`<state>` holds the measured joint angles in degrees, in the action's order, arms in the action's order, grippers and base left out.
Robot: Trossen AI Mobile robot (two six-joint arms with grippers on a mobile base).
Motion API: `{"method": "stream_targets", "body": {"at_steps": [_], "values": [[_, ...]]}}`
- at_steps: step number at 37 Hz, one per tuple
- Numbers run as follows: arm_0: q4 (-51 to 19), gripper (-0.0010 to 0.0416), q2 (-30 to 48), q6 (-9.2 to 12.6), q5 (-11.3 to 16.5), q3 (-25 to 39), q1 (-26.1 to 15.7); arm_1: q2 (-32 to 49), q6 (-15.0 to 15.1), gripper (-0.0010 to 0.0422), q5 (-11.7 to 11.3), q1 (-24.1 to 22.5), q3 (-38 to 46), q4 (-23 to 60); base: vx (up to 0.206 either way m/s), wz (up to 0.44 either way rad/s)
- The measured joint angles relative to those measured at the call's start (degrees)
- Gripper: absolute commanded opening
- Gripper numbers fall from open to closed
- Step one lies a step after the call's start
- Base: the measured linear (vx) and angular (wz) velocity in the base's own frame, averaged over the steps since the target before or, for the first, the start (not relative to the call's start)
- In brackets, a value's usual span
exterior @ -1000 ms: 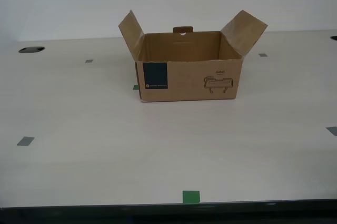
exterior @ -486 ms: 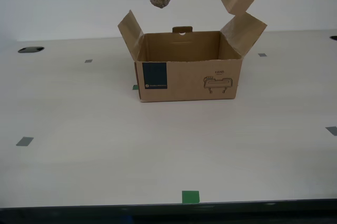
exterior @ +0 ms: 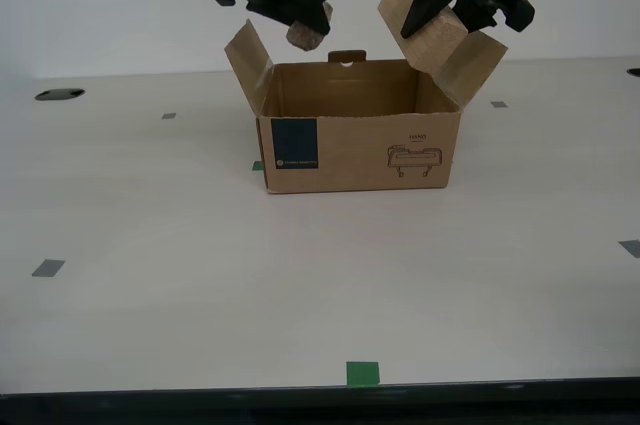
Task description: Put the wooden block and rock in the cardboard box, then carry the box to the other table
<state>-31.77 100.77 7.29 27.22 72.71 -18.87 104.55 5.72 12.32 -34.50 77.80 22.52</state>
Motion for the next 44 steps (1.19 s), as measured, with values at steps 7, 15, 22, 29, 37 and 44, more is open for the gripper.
{"method": "stream_targets", "body": {"at_steps": [7, 15, 22, 29, 37, 44], "values": [[0.96, 0.0, 0.13, -0.52, 0.0, -0.07, -0.02, 1.2, 0.68, 0.0, -0.07, 0.02, -0.2, 0.09, 0.0, 0.0], [1.31, 0.0, 0.07, -0.55, 0.0, -0.07, 0.0, 1.09, 0.63, 0.0, -0.04, 0.02, -0.2, -0.39, 0.0, 0.0], [1.57, 0.0, 0.04, -0.57, 0.0, -0.07, -0.02, 1.11, 0.26, 0.0, -0.02, 0.02, -0.2, -0.55, 0.0, 0.0], [1.68, 0.0, 0.04, -0.57, 0.0, -0.07, 0.0, 1.11, 0.24, 0.0, -0.04, 0.02, -0.2, -0.59, 0.0, 0.0], [1.64, 0.0, 0.04, 0.13, 0.0, -0.07, -0.15, 1.11, -0.81, 0.0, -0.04, 0.02, -0.2, -0.59, 0.0, 0.0], [1.64, 0.0, 0.04, 0.2, 0.0, -0.07, -0.24, 1.11, -0.85, 0.0, -0.02, 0.0, -0.2, -0.59, 0.0, 0.0]]}}
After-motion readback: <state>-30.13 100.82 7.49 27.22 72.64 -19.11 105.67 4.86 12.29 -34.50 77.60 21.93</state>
